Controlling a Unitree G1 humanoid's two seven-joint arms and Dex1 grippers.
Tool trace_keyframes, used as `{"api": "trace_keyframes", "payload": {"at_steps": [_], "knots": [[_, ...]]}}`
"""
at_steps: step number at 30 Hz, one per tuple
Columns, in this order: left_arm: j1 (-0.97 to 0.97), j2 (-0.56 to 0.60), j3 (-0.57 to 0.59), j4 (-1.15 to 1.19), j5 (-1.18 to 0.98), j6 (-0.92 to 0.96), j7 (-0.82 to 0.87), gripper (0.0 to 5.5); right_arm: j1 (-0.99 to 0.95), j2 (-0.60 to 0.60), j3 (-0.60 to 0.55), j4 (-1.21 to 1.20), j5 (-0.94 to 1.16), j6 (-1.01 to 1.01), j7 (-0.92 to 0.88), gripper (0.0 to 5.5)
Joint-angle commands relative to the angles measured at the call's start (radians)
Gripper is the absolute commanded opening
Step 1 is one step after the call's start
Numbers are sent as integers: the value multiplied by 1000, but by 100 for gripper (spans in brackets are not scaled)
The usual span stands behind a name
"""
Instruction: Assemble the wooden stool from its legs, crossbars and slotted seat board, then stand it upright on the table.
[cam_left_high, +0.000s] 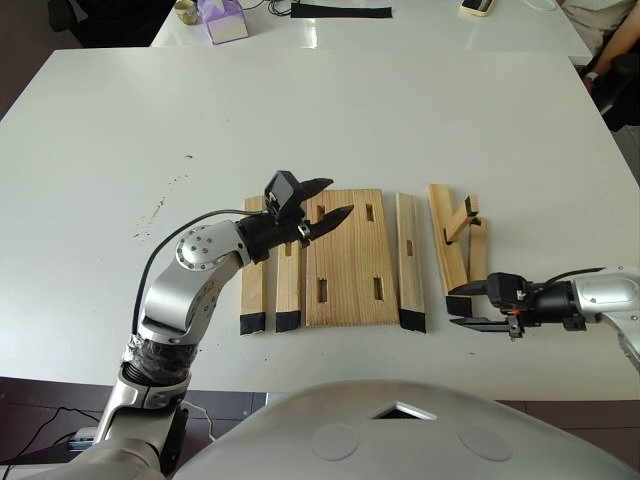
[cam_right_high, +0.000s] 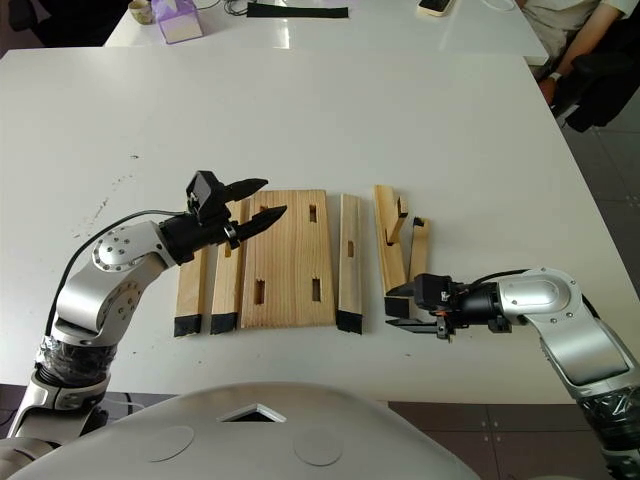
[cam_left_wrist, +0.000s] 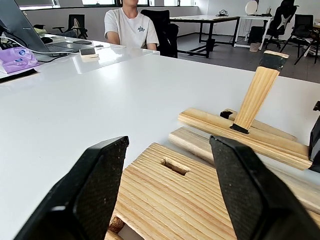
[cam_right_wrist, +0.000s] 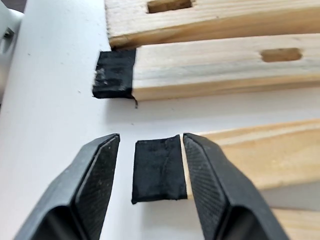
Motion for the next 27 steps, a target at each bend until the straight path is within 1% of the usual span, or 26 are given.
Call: {"api": "trace_keyframes", "payload": {"at_steps": [1, 5, 7, 10, 12, 14, 16, 22, 27], "knots": [[13, -3, 2, -3, 12, -6, 11, 301, -11, -20, -9, 30, -30, 10, -4, 235], [20, -7, 2, -7, 16, -9, 17, 301, 13, -12, -69, -46, 67, 73, -5, 235], [26, -10, 6, -8, 19, -9, 24, 301, 54, 4, -155, -121, 165, 150, -29, 235], [64, -11, 22, -33, 21, -11, 43, 301, 130, 28, -275, -214, 250, 230, -80, 276], [90, -13, 29, -48, 24, -14, 58, 301, 192, 46, -329, -261, 228, 260, -137, 305], [122, -17, 41, -71, 26, -15, 78, 301, 225, 64, -350, -272, 173, 284, -212, 305], [150, -23, 49, -88, 28, -18, 100, 301, 231, 92, -340, -269, 144, 298, -271, 305], [145, -36, 44, -79, 35, -28, 123, 301, 219, 276, -239, -286, 108, 344, -475, 305], [125, -37, 43, -69, 35, -25, 122, 301, 196, 343, -183, -266, 67, 362, -567, 305]]}}
